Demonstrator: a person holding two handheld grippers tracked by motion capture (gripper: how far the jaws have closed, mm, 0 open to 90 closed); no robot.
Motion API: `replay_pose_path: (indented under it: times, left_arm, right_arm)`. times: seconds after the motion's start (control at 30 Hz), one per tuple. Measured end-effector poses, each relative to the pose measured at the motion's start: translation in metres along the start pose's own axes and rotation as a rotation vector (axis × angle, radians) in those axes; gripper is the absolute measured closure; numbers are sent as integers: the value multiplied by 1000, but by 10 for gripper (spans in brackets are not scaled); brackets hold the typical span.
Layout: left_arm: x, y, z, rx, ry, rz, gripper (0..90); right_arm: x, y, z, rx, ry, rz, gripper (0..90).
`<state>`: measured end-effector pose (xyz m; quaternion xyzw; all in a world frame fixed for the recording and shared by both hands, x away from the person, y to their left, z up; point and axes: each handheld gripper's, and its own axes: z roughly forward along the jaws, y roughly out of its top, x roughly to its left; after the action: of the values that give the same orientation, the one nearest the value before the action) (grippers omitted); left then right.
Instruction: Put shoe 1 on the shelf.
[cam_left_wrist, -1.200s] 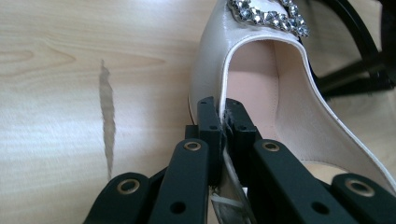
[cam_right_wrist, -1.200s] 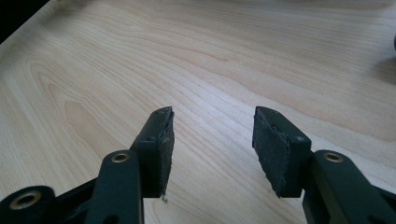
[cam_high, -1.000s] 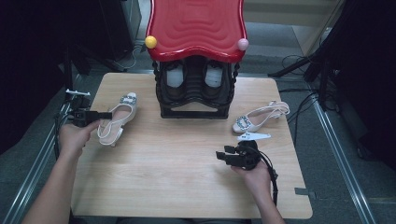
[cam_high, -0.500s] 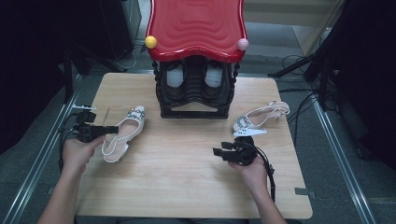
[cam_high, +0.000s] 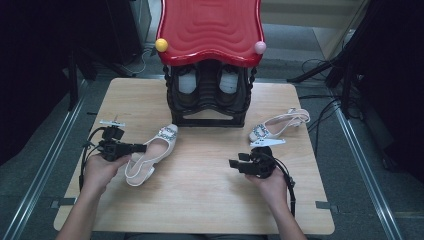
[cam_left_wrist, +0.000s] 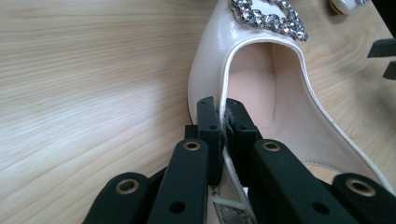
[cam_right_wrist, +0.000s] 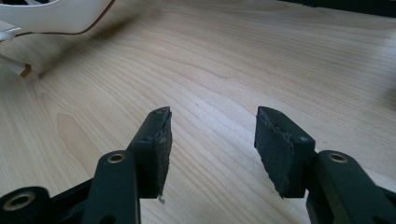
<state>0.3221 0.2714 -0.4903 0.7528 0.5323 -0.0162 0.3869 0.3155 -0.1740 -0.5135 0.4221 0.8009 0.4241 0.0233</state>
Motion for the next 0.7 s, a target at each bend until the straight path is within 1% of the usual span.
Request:
replay_pose_path:
  times: [0.03, 0.1, 0.17, 0.3, 0.33, 0.4, 0.47, 0.6, 0.7]
  left_arm:
    - [-4, 1, 4, 3, -15, 9, 874]
    - [-11, 4, 10, 14, -32, 23, 874]
    - [-17, 7, 17, 24, -47, 41, 873]
    - [-29, 13, 29, 43, -83, 62, 871]
    - [-32, 15, 31, 45, -93, 69, 872]
    - [-38, 17, 37, 59, -120, 83, 871]
    - [-44, 20, 42, 72, -136, 101, 871]
    - [-59, 24, 53, 98, -150, 149, 869]
    - [-69, 27, 63, 111, -171, 165, 868]
  right_arm:
    - [0, -1, -1, 1, -4, -2, 472]
    - [0, -3, -3, 4, -9, 6, 468]
    - [-1, -6, -5, -7, -16, 9, 468]
    - [-2, -11, -10, -10, -29, 29, 468]
    - [-2, -13, -11, -10, -32, 27, 468]
    - [-3, -16, -13, -12, -40, 29, 468]
    - [-2, -18, -15, -9, -47, 39, 467]
    - [-3, -23, -20, -12, -58, 46, 466]
    - [-4, -27, -23, -17, -67, 55, 466]
